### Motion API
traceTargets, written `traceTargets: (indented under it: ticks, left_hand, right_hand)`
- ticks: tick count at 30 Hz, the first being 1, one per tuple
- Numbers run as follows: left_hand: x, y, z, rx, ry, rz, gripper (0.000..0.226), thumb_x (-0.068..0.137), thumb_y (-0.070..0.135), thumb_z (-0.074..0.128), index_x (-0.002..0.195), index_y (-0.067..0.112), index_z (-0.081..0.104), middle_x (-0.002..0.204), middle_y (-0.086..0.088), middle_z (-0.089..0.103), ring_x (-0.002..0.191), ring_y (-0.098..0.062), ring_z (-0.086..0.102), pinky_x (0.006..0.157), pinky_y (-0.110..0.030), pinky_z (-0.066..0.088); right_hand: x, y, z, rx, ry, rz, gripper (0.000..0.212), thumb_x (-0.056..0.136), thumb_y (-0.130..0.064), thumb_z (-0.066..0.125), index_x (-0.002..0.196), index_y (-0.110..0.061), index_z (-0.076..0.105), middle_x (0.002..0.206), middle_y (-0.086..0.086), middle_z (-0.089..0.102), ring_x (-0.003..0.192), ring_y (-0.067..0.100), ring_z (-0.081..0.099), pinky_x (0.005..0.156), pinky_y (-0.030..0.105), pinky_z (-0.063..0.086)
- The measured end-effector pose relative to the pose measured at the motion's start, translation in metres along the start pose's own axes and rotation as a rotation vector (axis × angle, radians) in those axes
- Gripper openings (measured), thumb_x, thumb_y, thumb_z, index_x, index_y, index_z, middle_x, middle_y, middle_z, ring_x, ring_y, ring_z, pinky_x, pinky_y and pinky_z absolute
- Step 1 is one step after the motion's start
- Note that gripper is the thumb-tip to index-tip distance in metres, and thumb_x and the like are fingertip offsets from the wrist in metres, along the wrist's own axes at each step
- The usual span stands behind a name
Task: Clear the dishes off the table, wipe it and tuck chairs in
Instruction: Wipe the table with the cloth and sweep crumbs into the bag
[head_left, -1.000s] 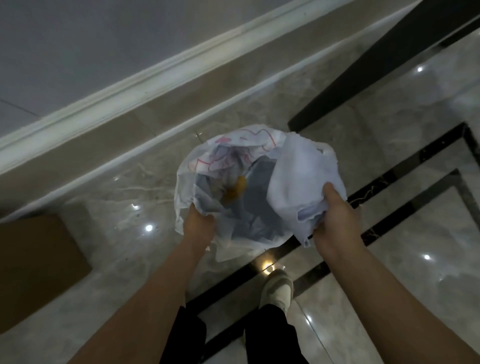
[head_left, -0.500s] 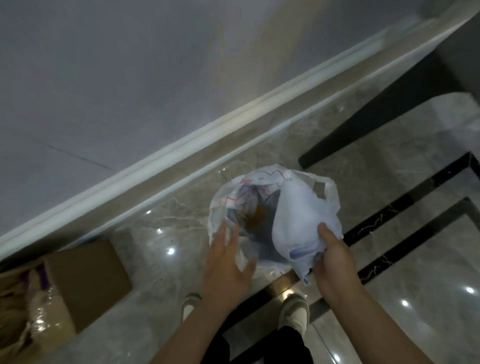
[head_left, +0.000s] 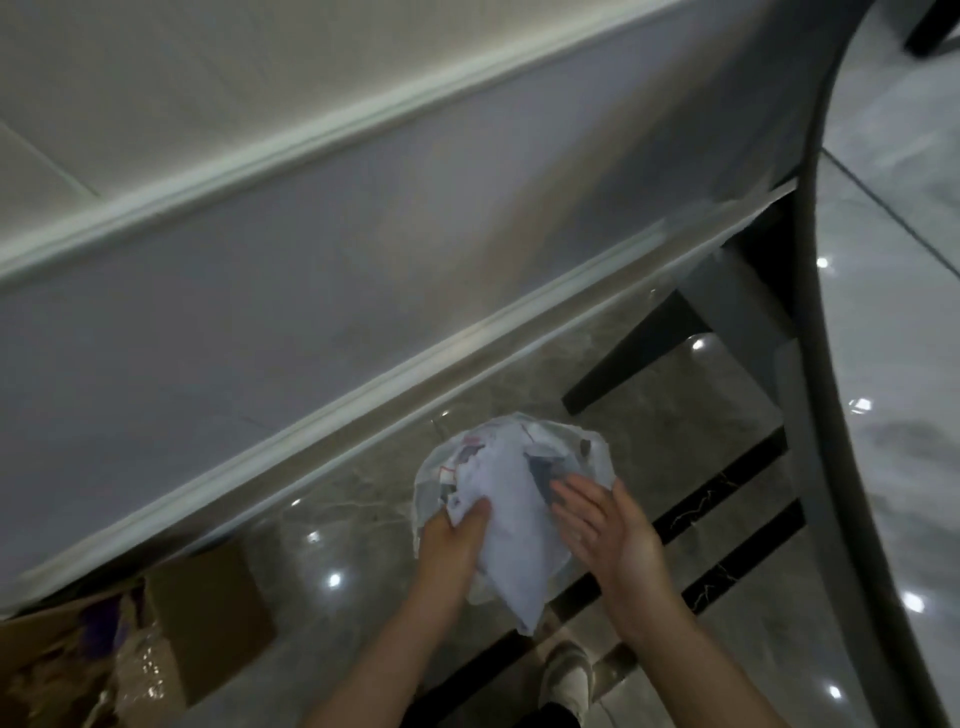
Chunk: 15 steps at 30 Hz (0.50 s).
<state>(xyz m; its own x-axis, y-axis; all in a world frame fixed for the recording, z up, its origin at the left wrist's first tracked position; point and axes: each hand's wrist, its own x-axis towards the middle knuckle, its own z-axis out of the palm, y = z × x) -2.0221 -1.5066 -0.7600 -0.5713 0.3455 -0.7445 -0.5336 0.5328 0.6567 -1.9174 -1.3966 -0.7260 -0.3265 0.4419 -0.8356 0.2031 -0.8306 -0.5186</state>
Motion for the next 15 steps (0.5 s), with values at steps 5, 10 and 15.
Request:
traceTargets:
  ticks: [5, 10, 15]
  left_hand:
    - [-0.010, 0.013, 0.002, -0.444, -0.062, -0.289, 0.032, 0.090, 0.016, 0.058, 0.116, -0.003, 0.057, 0.104, -0.017, 0.065, 0.091, -0.028, 0.062, 0.070, -0.035, 0.051]
    - [-0.020, 0.013, 0.005, -0.585, -0.234, -0.334, 0.034, 0.093, 0.013, 0.047, 0.121, -0.004, 0.057, 0.111, -0.023, 0.067, 0.098, -0.031, 0.065, 0.070, -0.034, 0.057]
    - [-0.016, 0.008, -0.001, -0.653, -0.213, -0.345, 0.035, 0.095, 0.013, 0.045, 0.125, -0.003, 0.054, 0.107, -0.021, 0.067, 0.092, -0.029, 0.065, 0.057, -0.030, 0.057]
  right_hand:
    - [-0.026, 0.017, 0.005, -0.404, -0.069, -0.484, 0.043, 0.093, -0.053, 0.037, 0.127, -0.031, 0.051, 0.132, -0.024, 0.048, 0.116, -0.017, 0.047, 0.088, 0.004, 0.041]
    - [-0.008, 0.044, -0.003, -0.977, -0.181, -0.608, 0.053, 0.092, -0.059, 0.019, 0.140, -0.040, 0.030, 0.153, -0.019, 0.024, 0.140, -0.006, 0.020, 0.117, 0.025, 0.022]
    - [-0.003, 0.025, -0.014, -0.873, -0.004, -0.582, 0.055, 0.090, -0.062, 0.028, 0.140, -0.038, 0.029, 0.151, -0.019, 0.025, 0.139, 0.000, 0.024, 0.116, 0.028, 0.023]
